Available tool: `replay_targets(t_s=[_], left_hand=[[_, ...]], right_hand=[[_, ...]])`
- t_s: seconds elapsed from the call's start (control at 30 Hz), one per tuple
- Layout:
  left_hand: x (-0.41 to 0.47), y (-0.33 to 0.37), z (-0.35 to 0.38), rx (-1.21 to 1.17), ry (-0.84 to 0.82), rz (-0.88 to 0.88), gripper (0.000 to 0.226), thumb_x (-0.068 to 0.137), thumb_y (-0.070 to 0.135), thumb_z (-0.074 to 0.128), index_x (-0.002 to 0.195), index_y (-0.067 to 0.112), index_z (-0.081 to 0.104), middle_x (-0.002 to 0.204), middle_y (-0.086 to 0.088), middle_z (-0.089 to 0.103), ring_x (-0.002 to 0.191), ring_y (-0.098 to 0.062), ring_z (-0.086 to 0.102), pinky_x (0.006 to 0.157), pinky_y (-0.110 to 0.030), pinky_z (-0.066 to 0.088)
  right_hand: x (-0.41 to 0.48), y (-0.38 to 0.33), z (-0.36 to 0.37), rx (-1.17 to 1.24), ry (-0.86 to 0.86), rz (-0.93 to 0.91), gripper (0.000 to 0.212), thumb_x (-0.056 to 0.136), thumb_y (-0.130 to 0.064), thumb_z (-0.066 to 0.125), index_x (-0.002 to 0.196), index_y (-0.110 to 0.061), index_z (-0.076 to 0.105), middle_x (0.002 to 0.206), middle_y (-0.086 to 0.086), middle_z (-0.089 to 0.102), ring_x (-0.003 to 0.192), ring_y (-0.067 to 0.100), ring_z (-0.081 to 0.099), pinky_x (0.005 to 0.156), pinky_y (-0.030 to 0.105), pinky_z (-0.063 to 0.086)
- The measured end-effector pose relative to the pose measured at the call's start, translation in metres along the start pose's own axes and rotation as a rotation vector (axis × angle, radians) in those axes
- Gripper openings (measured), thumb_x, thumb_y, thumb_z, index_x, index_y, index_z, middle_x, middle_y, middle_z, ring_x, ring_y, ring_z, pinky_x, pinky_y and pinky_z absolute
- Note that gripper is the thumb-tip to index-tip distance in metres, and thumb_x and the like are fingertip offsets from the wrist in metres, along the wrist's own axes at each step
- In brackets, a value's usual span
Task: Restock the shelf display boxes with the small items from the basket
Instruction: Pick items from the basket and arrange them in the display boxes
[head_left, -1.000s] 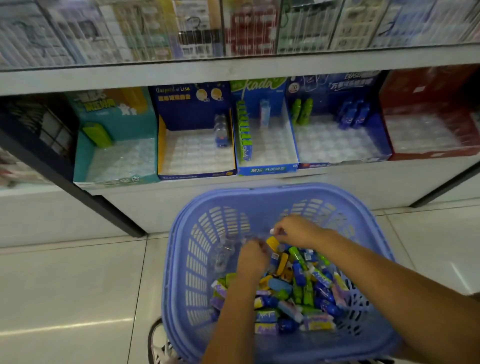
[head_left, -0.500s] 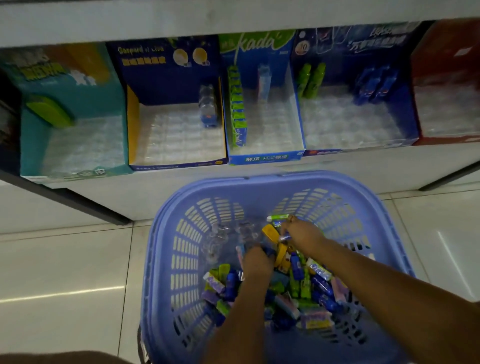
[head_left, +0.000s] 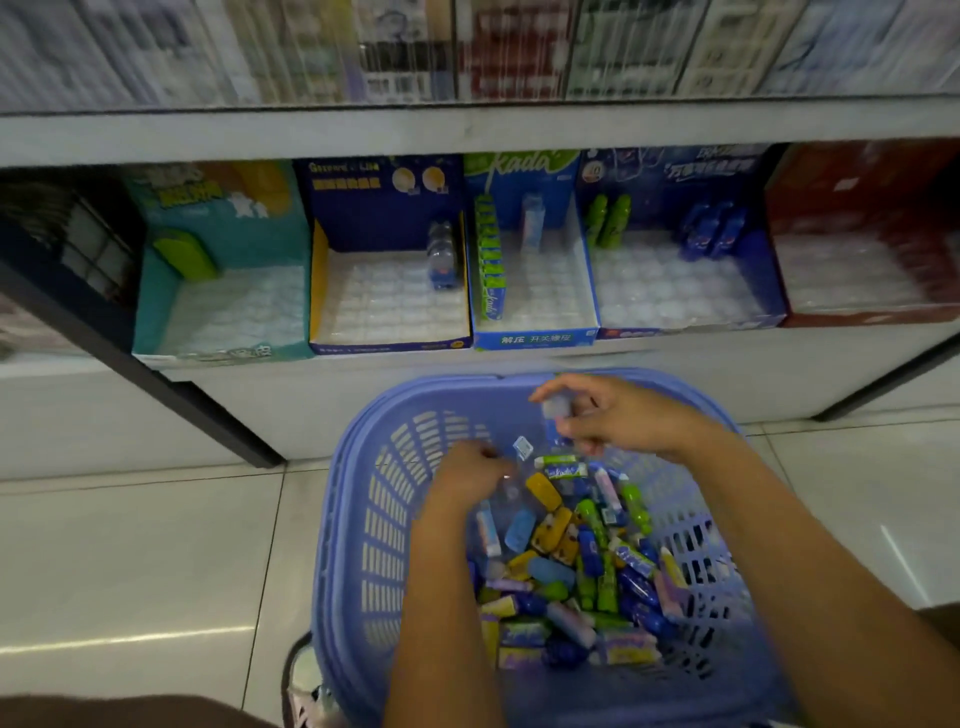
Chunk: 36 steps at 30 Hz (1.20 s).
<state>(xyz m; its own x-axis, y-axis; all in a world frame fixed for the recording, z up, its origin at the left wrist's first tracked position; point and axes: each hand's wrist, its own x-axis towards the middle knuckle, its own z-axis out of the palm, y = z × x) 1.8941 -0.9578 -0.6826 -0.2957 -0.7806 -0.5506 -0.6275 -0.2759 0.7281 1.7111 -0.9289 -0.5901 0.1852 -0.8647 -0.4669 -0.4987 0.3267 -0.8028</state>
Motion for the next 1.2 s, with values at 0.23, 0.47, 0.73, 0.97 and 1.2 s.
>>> replay_targets(t_s=[0.23, 0.47, 0.73, 0.97, 1.2], left_hand=[[-0.05, 0.032, -0.074, -0.212, 0.27, 0.209, 0.032, 0.085, 0.024, 0.067, 0.074, -0.004, 0.059, 0.065, -0.015, 0.055, 0.061, -0.023, 0.048, 0.063, -0.035, 0.039], [-0.076, 0.043, -0.091, -0.347, 0.453, 0.295, 0.026, 0.087, 0.023, 0.064, 0.077, -0.001, 0.061, 0.075, -0.026, 0.061, 0.066, -0.026, 0.053, 0.067, -0.043, 0.047], [-0.081, 0.042, -0.102, -0.478, 0.527, 0.291, 0.023, 0.091, 0.025, 0.06, 0.082, 0.004, 0.062, 0.072, -0.012, 0.059, 0.068, -0.023, 0.054, 0.061, -0.034, 0.043], [-0.077, 0.038, -0.113, -0.574, 0.563, 0.261, 0.015, 0.091, 0.023, 0.06, 0.091, 0.009, 0.066, 0.074, -0.004, 0.061, 0.077, -0.024, 0.062, 0.078, -0.04, 0.053], [-0.07, 0.034, -0.116, -0.607, 0.579, 0.215, 0.034, 0.09, 0.028, 0.061, 0.115, 0.006, 0.065, 0.096, -0.01, 0.068, 0.091, -0.025, 0.065, 0.088, -0.044, 0.053]], right_hand=[[0.017, -0.1, 0.002, 0.028, 0.495, -0.508, 0.026, 0.089, -0.006, 0.061, 0.103, -0.028, 0.061, 0.093, -0.001, 0.062, 0.076, 0.013, 0.059, 0.069, 0.021, 0.053], [0.095, -0.142, 0.001, -0.391, 0.587, -0.494, 0.027, 0.085, -0.005, 0.063, 0.111, -0.012, 0.062, 0.1, 0.003, 0.066, 0.082, 0.011, 0.059, 0.069, 0.0, 0.04], [0.147, -0.156, 0.005, -0.842, 0.58, -0.385, 0.027, 0.093, -0.011, 0.054, 0.12, -0.009, 0.058, 0.121, 0.017, 0.057, 0.109, 0.033, 0.057, 0.094, 0.038, 0.046], [0.162, -0.158, -0.001, -0.917, 0.545, -0.306, 0.032, 0.095, -0.008, 0.048, 0.127, -0.005, 0.05, 0.122, 0.019, 0.055, 0.108, 0.033, 0.056, 0.091, 0.035, 0.046], [0.165, -0.156, -0.003, -0.912, 0.585, -0.377, 0.019, 0.089, -0.014, 0.058, 0.103, -0.007, 0.067, 0.113, 0.018, 0.058, 0.105, 0.032, 0.053, 0.087, 0.033, 0.042]])
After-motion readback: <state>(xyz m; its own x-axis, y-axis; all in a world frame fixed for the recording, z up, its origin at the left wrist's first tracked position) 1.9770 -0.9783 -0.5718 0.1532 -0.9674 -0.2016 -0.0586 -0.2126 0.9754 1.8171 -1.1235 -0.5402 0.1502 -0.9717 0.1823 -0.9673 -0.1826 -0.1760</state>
